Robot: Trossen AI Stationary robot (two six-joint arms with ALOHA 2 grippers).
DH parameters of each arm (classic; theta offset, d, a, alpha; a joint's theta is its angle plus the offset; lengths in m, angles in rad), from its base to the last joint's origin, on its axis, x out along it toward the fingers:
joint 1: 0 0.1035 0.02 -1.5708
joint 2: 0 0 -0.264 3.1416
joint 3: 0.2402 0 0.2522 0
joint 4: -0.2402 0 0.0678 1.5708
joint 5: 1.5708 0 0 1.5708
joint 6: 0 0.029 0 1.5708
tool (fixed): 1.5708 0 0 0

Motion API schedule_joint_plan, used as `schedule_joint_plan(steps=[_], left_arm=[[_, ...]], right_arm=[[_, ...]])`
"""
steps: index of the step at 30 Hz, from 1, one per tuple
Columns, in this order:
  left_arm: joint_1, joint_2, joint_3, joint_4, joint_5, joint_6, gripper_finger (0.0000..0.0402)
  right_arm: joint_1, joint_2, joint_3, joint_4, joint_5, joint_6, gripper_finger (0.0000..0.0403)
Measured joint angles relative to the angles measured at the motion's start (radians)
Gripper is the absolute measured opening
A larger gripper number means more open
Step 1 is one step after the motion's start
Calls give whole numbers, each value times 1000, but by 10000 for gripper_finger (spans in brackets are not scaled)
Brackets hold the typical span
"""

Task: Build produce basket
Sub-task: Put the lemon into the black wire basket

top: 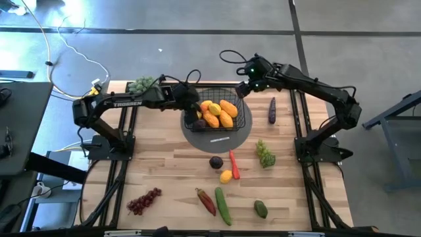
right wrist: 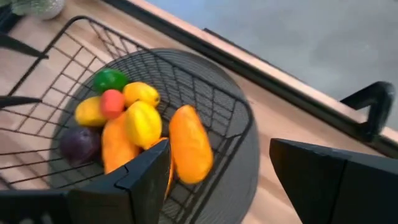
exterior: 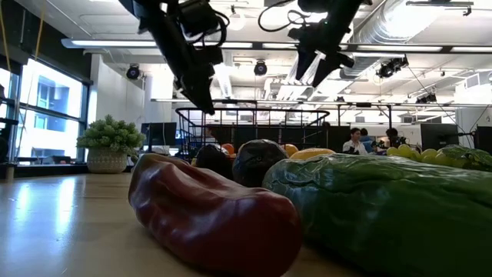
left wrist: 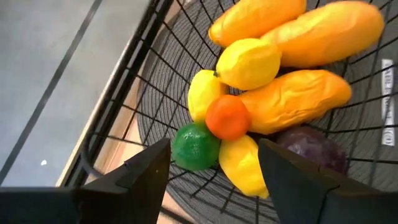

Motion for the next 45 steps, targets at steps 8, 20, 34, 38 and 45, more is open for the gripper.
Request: schedule_joint_plan(steps=[8,20,34,38,45], left_arm=[[0,-114,1,-74,1,-41,230],[-57,-207,1,-254,124,-117,230],[-269,-225,1,-352,141,-144,230],[-313,-231,1,-357,140,-179,230],[-381,-246,1,-392,144,-252,230]], right_arm=[[56,0,0,0,-70,16,255],[237,0,0,0,-135,22,255],[454,0,0,-2,-192,69,255],[500,0,0,-2,-192,68,255],[602,20,-1,-2,-172,-141,255]])
